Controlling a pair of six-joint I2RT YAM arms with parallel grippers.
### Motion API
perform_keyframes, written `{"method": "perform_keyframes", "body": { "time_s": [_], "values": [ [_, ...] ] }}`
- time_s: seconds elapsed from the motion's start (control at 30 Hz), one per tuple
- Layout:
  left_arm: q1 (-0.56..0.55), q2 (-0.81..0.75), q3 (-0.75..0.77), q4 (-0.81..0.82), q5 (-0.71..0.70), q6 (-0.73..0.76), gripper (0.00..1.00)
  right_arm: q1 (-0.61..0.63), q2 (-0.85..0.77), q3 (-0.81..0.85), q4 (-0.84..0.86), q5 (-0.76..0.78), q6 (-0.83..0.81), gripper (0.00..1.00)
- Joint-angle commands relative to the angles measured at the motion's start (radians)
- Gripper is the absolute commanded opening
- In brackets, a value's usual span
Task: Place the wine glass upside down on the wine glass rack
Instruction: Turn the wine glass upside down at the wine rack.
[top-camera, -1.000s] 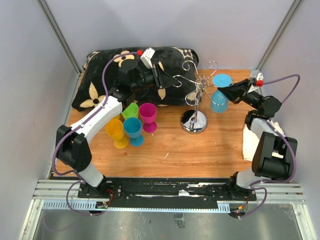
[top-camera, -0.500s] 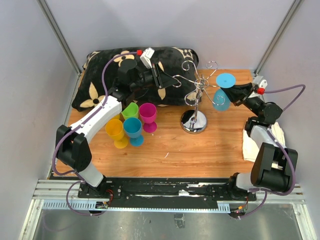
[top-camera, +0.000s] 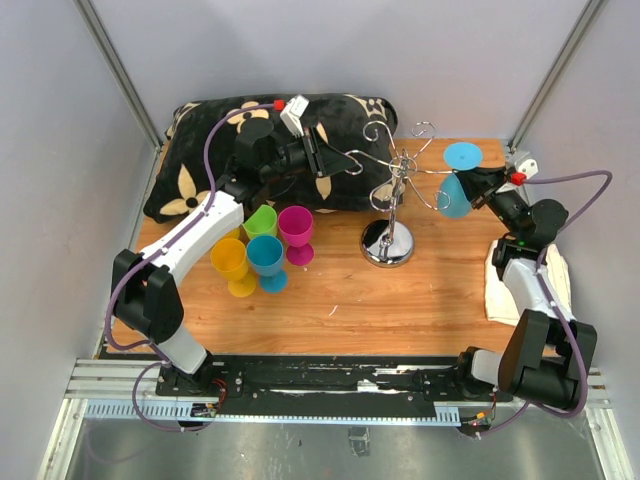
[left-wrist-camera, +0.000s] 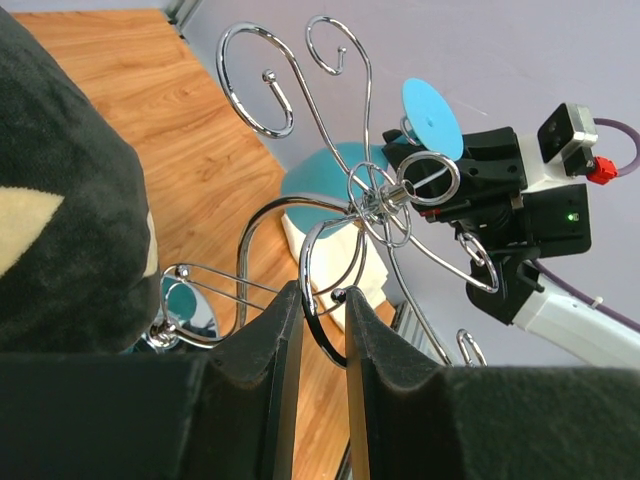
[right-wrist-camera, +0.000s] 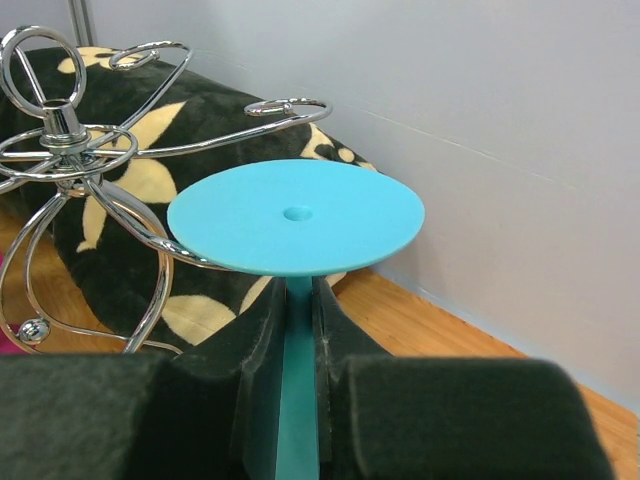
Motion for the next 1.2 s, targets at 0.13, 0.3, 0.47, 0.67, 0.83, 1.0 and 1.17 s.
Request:
{"method": "perform_keyframes", "body": {
  "time_s": [0.13,0.3,0.47,0.67,0.83,1.0,1.17],
  "values": [
    [0.012,0.021,0.006,-0.007,0.016,0.044,0.00,-0.022,0.034,0.070,-0.116,0.030,-0.029,0.01],
    [0.012,0.023,0.007,-0.008,0.018,0.044,0.01,-0.012,0.082,0.115,-0.115,-0.003,0.003,0.01],
    [0.012,0.024,0.006,-0.008,0.021,0.045,0.01,0.024,0.113,0.149,-0.122,-0.048,-0.001,0.05],
    [0.012,0.025,0.006,-0.009,0.022,0.046,0.01,0.057,0.141,0.172,-0.133,-0.077,-0.006,0.05],
    [0.012,0.022,0.006,-0.009,0.024,0.046,0.00,0.060,0.146,0.163,-0.080,-0.081,0.035,0.04],
    [0.012,0.023,0.005,-0.009,0.023,0.047,0.00,0.060,0.116,0.132,-0.044,-0.030,0.059,0.01],
    [0.012,0.022,0.005,-0.010,0.021,0.049,0.01,0.060,0.089,0.118,-0.026,-0.057,0.063,0.01]
  ]
}}
